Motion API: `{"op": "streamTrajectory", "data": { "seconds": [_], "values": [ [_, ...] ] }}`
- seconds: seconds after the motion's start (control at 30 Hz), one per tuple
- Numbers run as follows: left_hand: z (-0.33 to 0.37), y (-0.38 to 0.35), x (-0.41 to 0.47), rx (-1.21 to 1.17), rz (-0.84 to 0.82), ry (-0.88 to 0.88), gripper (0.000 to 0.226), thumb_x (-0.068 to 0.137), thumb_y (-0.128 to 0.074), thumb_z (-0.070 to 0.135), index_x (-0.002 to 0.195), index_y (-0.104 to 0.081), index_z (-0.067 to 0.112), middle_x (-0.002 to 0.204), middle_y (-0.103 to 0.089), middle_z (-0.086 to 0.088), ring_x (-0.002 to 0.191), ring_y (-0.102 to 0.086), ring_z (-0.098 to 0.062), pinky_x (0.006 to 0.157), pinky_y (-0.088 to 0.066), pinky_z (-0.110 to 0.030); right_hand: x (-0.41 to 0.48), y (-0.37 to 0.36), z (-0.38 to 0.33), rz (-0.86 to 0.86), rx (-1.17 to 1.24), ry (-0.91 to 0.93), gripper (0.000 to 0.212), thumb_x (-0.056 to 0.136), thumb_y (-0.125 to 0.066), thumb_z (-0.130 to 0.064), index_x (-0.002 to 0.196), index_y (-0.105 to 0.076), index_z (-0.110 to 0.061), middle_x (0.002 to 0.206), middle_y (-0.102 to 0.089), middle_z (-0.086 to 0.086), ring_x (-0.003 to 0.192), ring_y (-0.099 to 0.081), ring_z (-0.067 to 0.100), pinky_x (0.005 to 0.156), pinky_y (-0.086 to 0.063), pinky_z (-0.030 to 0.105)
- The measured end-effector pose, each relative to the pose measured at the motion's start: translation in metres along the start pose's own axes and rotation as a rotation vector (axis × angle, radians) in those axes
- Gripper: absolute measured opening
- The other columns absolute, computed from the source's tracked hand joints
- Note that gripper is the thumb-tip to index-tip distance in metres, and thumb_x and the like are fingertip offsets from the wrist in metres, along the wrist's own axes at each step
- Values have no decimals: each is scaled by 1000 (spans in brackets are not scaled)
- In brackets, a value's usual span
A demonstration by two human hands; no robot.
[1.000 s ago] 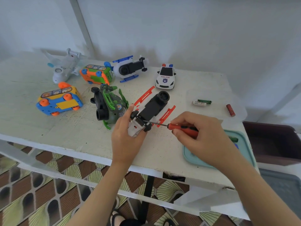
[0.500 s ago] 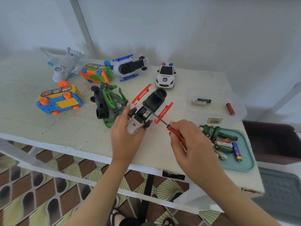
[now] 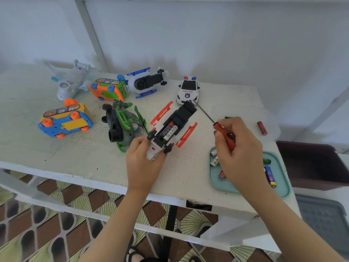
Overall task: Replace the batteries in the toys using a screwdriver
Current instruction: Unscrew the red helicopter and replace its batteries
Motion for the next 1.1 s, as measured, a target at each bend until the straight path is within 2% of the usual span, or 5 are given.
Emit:
{"op": "streamTrajectory", "data": {
  "seconds": [0.3,0.67,0.8,0.93,1.1],
  "values": [
    [1,-1,0,-1,-27,-26,32,71,-80,15,97,-71,-2,95,-63,-13,86,-51,-10,74,-38,-12,7,1,4,-83,-11,35,16,89,-58,-9,104,-61,-12,86,-61,-7,78,-58,5,71,-41,2],
    [10,6,1,-64,-5,-98,50,78,-69,40,109,-71,0,110,-60,3,103,-57,-11,94,-39,-6,-2,7,27,-106,51,-206,12,93,-58,-13,100,-59,-22,76,-62,-8,65,-57,1,55,-43,9],
    [15,10,1,-12,26,-177,42,76,-75,27,109,-71,2,107,-62,2,101,-58,-19,95,-38,-11,-3,16,36,-81,72,-258,12,91,-60,-15,93,-63,-27,78,-69,-6,59,-57,14,53,-46,24],
    [32,9,20,48,30,-265,40,68,-83,11,105,-72,1,103,-70,-10,98,-60,-25,92,-42,-25,-2,30,47,-89,79,-297,14,92,-59,-18,93,-63,-31,75,-67,-9,55,-54,5,52,-43,13],
    [67,0,62,67,7,-464,36,73,-82,13,106,-72,2,103,-71,-10,98,-61,-26,100,-33,-17,2,48,62,-9,121,-340,12,95,-55,-17,94,-63,-27,78,-69,-6,69,-63,3,61,-48,13]
  ]
}}
Point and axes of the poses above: each hand's wrist, its own x-axis towards the middle knuckle, its own y-axis out of the back of the hand, z = x × y, the point moved 6 cm from there along x, towards the middle knuckle
